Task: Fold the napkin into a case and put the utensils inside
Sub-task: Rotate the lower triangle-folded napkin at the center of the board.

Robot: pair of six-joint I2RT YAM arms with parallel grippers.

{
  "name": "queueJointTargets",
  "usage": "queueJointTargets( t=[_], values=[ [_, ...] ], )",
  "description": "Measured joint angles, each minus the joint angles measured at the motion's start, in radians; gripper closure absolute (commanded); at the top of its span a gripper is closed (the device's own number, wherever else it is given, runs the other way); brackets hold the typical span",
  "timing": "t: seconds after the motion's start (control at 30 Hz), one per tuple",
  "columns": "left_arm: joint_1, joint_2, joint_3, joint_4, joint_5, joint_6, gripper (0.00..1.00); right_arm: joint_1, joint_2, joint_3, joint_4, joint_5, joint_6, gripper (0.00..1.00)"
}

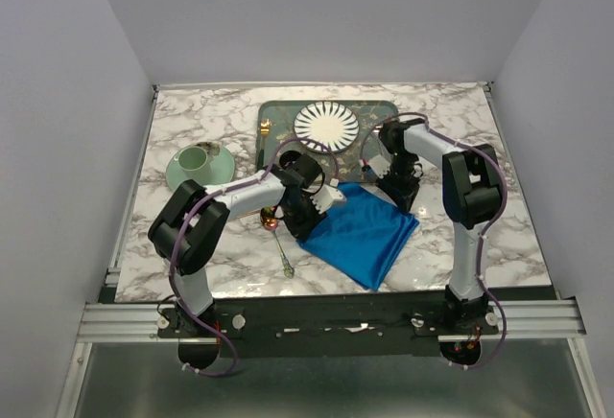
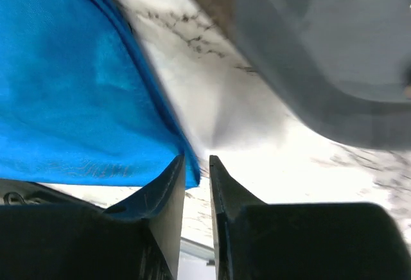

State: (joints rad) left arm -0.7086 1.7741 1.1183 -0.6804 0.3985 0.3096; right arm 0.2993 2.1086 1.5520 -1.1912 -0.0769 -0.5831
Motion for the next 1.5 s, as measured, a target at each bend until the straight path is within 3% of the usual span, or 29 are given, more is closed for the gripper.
queueJointTargets(
  t=[0.2,0.37,0.47,0.87,1.2,1.5],
  values=[
    [0.002,-0.068,-0.018,0.002,0.041,-0.011,0.60,-0.018,-0.088,0.039,-0.005,-0.061,0.015,0.57],
    [0.002,-0.123,0.025,0.023,0.044,0.007,0.61,-0.082,-0.297,-0.078,-0.033,-0.165,0.087,0.47],
    [0.002,-0.092,0.066,0.038,0.042,0.031,0.63,-0.126,-0.336,-0.155,-0.042,-0.214,0.132,0.42],
    [-0.056,0.022,0.030,0.042,0.032,0.070,0.74,-0.241,-0.199,-0.235,-0.041,-0.365,0.274,0.37],
    [-0.170,0.000,-0.042,0.065,0.106,-0.071,0.65,-0.252,-0.064,-0.143,-0.027,-0.410,0.325,0.44],
    [-0.132,-0.068,-0.087,0.113,0.117,-0.155,0.62,-0.246,0.037,0.004,0.000,-0.443,0.336,0.48]
  ],
)
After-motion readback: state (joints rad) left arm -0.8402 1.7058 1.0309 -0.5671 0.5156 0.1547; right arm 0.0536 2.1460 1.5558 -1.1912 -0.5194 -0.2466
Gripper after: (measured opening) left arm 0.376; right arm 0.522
